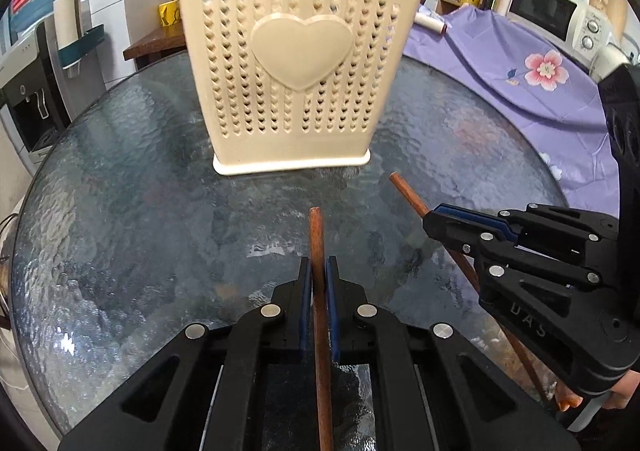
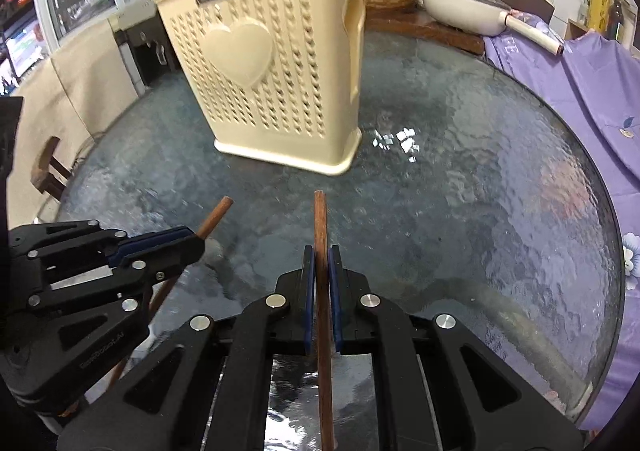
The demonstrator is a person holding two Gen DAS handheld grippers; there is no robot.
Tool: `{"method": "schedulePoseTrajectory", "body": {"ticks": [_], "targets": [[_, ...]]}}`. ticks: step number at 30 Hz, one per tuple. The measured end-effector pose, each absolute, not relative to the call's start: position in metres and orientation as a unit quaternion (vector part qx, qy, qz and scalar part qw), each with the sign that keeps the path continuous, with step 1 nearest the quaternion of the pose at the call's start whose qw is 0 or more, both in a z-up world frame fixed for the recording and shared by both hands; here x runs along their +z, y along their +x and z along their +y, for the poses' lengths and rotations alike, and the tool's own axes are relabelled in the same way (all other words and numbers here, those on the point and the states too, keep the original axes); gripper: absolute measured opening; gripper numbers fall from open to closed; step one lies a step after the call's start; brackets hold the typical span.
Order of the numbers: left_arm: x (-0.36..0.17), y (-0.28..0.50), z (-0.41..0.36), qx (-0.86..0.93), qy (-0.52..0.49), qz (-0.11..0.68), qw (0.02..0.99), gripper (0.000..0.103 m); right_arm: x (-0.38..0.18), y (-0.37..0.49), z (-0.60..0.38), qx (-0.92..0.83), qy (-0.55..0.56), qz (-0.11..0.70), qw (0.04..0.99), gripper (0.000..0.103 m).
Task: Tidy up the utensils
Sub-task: 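Lift both wooden chopsticks upright and lower them into the holder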
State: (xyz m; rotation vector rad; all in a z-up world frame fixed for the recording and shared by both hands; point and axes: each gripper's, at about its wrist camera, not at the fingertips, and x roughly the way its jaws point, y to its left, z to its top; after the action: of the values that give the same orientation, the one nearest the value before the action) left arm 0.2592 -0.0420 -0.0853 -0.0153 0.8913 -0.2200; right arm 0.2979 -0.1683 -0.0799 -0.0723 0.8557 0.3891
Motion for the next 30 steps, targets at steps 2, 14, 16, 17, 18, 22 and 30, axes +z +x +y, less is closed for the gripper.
{"method": "schedulePoseTrajectory", "body": {"ticks": [2,14,16,17,18,22,30], "targets": [[-0.079,0.256,-0.039,-0.109,-0.013,0.423,0.9,0.007,-0.073,0.295,-0.168,0.194,-0.031,0.402,0.894,0.008],[-0.012,0.213,-0.007,-0.137,-0.063,0.34,0.928,0.007,-0.011,0.259,-0.189,0.26,0.045,0.325,0.908,0.008],[-0.002,0.206,-0.007,-0.141,-0.065,0.327,0.932,0.007,-0.002,0.252,-0.19,0.271,0.051,0.314,0.908,0.008],[0.003,0.202,-0.007,-0.142,-0.064,0.32,0.935,0.007,0.005,0.247,-0.19,0.279,0.053,0.306,0.909,0.008],[0.006,0.199,-0.005,-0.143,-0.064,0.315,0.936,0.007,0.009,0.242,-0.19,0.285,0.053,0.299,0.909,0.008],[0.019,0.186,-0.005,-0.149,-0.06,0.298,0.941,0.007,0.028,0.223,-0.189,0.297,0.048,0.27,0.915,0.008],[0.043,0.171,0.003,-0.151,-0.061,0.267,0.95,0.007,0.058,0.205,-0.19,0.302,0.038,0.232,0.924,0.008]]}}
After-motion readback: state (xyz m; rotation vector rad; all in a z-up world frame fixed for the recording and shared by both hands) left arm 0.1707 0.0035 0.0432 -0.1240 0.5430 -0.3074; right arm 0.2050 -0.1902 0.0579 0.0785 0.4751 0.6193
